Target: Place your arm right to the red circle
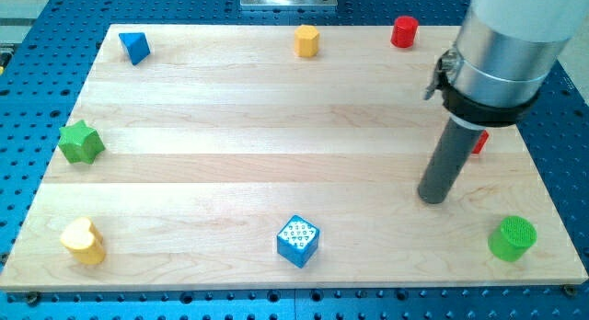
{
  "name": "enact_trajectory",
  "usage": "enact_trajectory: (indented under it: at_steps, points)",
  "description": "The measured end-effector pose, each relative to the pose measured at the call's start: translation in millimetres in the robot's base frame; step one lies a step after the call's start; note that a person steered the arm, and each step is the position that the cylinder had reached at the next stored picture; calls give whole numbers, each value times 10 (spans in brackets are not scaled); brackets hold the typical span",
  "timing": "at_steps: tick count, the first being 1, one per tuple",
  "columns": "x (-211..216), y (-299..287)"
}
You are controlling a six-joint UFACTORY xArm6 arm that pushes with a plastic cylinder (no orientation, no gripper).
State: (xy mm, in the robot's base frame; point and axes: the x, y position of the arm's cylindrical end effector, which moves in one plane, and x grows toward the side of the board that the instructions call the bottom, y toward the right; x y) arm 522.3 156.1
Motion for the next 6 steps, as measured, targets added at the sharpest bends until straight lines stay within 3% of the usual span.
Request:
enact_trajectory:
  at_steps: [2,3,4,6]
  points:
    - [-400,-695]
    - [-1227,-722]
    - [-1597,-133]
    - [-1689,671]
